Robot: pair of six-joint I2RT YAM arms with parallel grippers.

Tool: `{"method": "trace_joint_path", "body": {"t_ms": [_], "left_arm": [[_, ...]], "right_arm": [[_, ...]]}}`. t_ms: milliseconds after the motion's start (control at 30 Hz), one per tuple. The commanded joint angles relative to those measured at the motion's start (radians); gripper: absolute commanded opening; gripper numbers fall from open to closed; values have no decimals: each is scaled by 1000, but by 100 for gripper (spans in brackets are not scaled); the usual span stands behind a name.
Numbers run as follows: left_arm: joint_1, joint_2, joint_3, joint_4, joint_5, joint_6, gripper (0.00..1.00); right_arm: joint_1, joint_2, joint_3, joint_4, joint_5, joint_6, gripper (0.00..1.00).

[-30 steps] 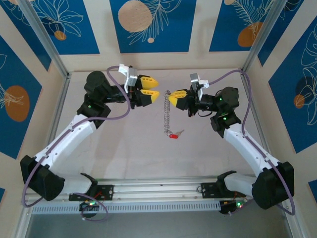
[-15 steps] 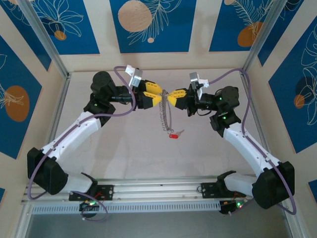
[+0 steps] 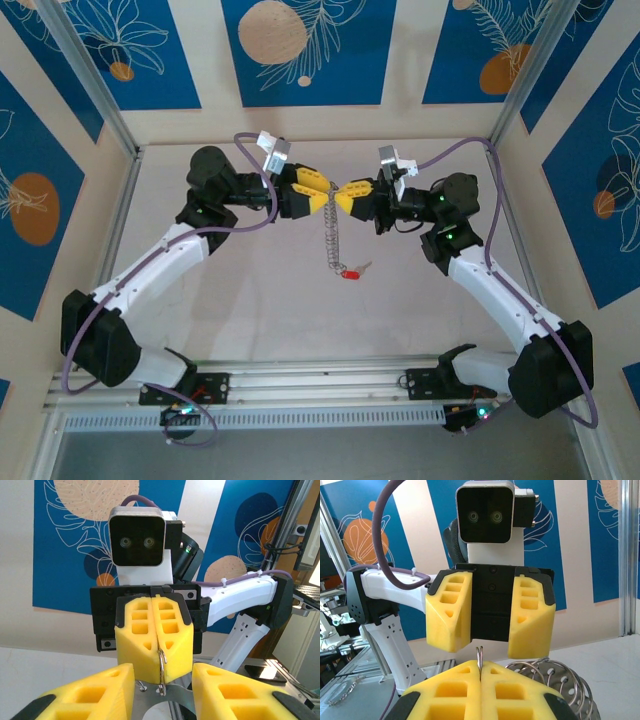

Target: Put the keys on the keyring

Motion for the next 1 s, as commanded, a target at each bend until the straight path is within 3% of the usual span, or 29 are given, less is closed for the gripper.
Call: {"method": "trace_joint_path", "body": {"t_ms": [0,167,400,533,700,767,867,967], "left_arm": [[-10,18,7,62,42,-23,33],[-14,24,5,69,55,-31,26],[-17,25,8,54,58,-20,26],[-18,29,12,30,54,-4,17],[-24,30,11,-5,51,22,17],[-24,28,5,-7,40,29,20],[-23,8,-12,-9,-16,52,40],[-19,-32,-41,-23,-138,89,45]], "right_arm": [[6,9,35,31,23,-8,0],[5,11,36,28,28,-11,0],[6,12,33,32,30,-9,0],[6,13,31,34,31,-8,0],[6,11,30,36,36,-8,0],[6,10,26,35,48,-9,0],[2,7,15,36,83,-6,0],[-3,6,9,51,106,11,0]]}}
